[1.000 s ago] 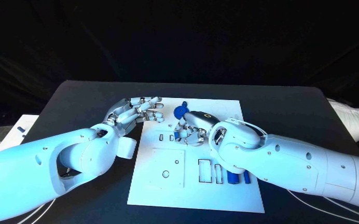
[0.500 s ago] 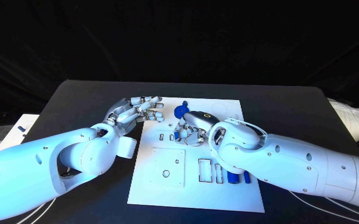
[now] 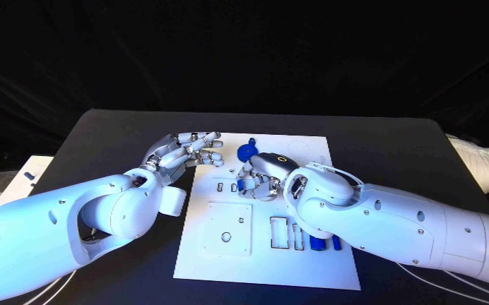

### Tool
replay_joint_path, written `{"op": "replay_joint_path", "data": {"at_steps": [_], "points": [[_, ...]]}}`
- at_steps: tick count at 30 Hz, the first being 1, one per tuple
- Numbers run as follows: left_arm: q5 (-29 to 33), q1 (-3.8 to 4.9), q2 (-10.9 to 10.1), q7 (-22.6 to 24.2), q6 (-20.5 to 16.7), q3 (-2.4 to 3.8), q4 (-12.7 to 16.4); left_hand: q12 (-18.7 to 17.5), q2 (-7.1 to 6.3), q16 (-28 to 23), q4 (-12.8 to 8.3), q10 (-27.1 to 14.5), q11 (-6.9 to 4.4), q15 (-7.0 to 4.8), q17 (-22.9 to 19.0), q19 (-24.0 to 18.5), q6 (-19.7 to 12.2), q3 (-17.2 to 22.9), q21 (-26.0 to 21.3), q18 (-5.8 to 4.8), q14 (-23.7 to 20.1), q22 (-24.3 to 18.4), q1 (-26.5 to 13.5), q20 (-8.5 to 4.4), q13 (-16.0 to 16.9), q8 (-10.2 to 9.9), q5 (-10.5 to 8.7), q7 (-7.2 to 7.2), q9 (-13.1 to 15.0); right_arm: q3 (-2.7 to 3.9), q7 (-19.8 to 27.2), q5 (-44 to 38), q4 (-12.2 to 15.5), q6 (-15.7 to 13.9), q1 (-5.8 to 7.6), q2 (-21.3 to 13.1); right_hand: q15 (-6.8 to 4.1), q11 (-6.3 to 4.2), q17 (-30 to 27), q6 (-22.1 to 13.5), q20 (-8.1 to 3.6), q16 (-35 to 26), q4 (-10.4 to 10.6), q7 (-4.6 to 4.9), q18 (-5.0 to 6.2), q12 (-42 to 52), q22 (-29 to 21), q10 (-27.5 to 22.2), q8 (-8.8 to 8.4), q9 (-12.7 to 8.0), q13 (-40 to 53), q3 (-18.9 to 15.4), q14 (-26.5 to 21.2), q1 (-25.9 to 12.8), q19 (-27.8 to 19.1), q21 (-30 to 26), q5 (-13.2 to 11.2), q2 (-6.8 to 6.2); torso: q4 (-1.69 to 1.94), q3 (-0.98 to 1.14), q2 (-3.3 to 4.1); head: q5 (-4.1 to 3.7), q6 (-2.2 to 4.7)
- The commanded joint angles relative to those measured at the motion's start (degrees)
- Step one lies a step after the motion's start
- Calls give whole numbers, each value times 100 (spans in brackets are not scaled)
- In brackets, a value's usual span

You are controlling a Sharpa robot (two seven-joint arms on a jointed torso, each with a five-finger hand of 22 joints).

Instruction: Assemble the parts on the task board

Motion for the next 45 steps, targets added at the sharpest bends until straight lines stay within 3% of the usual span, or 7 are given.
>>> {"op": "replay_joint_path", "data": {"at_steps": [1, 17, 24, 28, 35, 36, 45], "points": [[9, 5, 7, 29, 127, 3, 9, -32, -6, -32, -26, 33, 21, -14, 8, -50, 32, 1, 39, 48, 14, 10, 34, 10, -7, -28, -19, -2, -5, -42, -256, -64, -44, 172, -48, -14, 48, -9, 1415, -42, 54, -17, 6, -2, -57, -39, 1017, -42, 1, -5, -10, -43, 586, -28, 299, -32, -36, -53, -1, 2, 2, 1, 4], [-82, 4, 30, -140, 110, 2, -64, 0, 6, 44, -41, 163, -20, -62, 94, -3, 94, 25, 137, 63, 157, 64, 8, -15, 15, -24, -21, -30, 3, -4, 1578, 469, 171, -1116, -58, -255, 65, 12, 1373, -162, 73, -43, 73, 19, -44, -68, 962, -70, 0, -9, -42, -176, 575, -37, 265, -62, -54, -64, -13, 11, -10, 11, 46], [-886, 5, 63, -940, 217, 2, -209, 316, -70, 1279, 77, 1052, -380, -456, 1025, 844, 444, -2, 1078, 80, 1456, 587, -213, -373, 223, 65, -41, -332, 35, 121, 2527, 1591, 468, -709, 108, -712, 87, 37, 1110, -238, 96, -214, 249, 39, 44, -478, 579, -298, 14, 0, -318, -422, 500, -160, 22, -277, -132, -12, -24, 39, -53, 63, 34], [-1626, 27, 78, -1925, 486, 3, -326, 771, -103, 5245, 206, 1707, -620, -683, 4935, 1784, 711, -8, 3288, -267, 1924, 3189, -348, -611, 633, 130, -39, -554, 100, 156, 2719, 2513, 633, -563, 362, -1129, 79, 29, 987, -232, 91, -302, 264, 32, 83, -668, 406, -392, 23, 12, -457, -511, 465, -93, -82, -381, -100, 41, -62, 61, -118, 104, 13], [-3317, 352, 184, -3981, 1414, 5, -511, 2483, -50, 7155, 464, 1538, -745, -718, 6935, 2188, 652, 15, 4669, -482, 2036, 4998, -669, -720, 2223, 431, -33, -632, 299, 174, 2763, 3408, 731, -675, 776, -1818, 69, 19, 968, -206, 81, -323, 295, 23, 83, -630, 403, -358, 33, 28, -462, -610, 464, -26, -73, -392, -234, 142, -136, 93, -219, 171, -45], [-3621, 439, 227, -4340, 1570, 6, -556, 3628, -77, 7580, 547, 1649, -798, -791, 7388, 2373, 703, -50, 4977, -576, 2131, 5483, -775, -717, 3337, 623, -39, -668, 409, 175, 2747, 3518, 716, -709, 835, -1933, 66, 15, 967, -194, 79, -324, 293, 19, 81, -609, 411, -343, 38, 33, -454, -620, 464, -8, -66, -389, -221, 160, -157, 106, -236, 194, -54], [-4917, 919, 666, -5718, 2022, 6, -888, 6256, 38, 7653, 976, 1721, -918, -880, 7467, 2785, 463, -657, 5664, -775, 2147, 6660, -1375, -811, 5997, 1988, -184, -872, 1489, 176, 2634, 3714, 625, -785, 943, -2182, 56, 6, 944, -148, 69, -345, 347, 7, 80, -610, 411, -328, 50, 48, -474, -706, 460, -20, -57, -392, -264, 222, -205, 164, -314, 288, -123]]}}
